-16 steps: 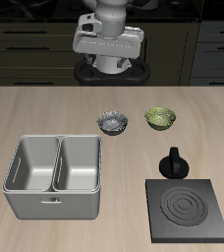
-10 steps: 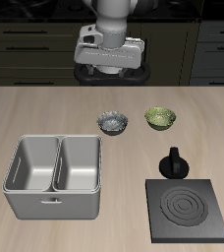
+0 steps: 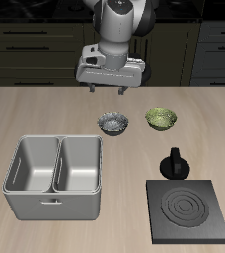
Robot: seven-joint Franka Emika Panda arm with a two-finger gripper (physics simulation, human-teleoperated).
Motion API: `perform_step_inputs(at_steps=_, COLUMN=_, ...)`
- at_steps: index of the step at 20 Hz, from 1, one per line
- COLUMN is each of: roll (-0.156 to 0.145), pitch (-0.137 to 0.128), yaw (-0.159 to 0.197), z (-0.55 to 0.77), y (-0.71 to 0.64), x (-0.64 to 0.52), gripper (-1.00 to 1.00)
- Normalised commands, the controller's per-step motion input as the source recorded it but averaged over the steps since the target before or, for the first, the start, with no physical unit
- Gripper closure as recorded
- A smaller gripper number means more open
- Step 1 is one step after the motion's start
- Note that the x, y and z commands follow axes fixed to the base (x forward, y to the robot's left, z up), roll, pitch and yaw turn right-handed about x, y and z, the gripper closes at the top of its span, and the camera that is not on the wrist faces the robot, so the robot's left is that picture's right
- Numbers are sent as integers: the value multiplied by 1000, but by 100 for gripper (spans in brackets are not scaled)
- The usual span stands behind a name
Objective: Place the black bowl on the flat stove and turn on the flat stove
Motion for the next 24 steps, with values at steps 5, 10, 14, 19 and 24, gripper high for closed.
perform_step_inputs(at_steps=5, roll=-8, pitch=18, yaw=-11, z=-331, y=138, x=-48, gripper=-100)
perform_step_inputs(at_steps=10, roll=-14, pitch=22, yaw=-12, z=-369, y=51, x=-74, gripper=-100)
perform_step_inputs(at_steps=14, roll=-37, pitch=33, yaw=0, z=-406, y=-91, x=-77, gripper=-100)
perform_step_inputs(at_steps=19, roll=-38, pitch=37, yaw=-24, z=-316, y=-127, x=-79, gripper=-100)
perform_step_inputs(at_steps=24, roll=-10, pitch=26, yaw=-2, z=-237, y=28, x=-40, gripper=-100)
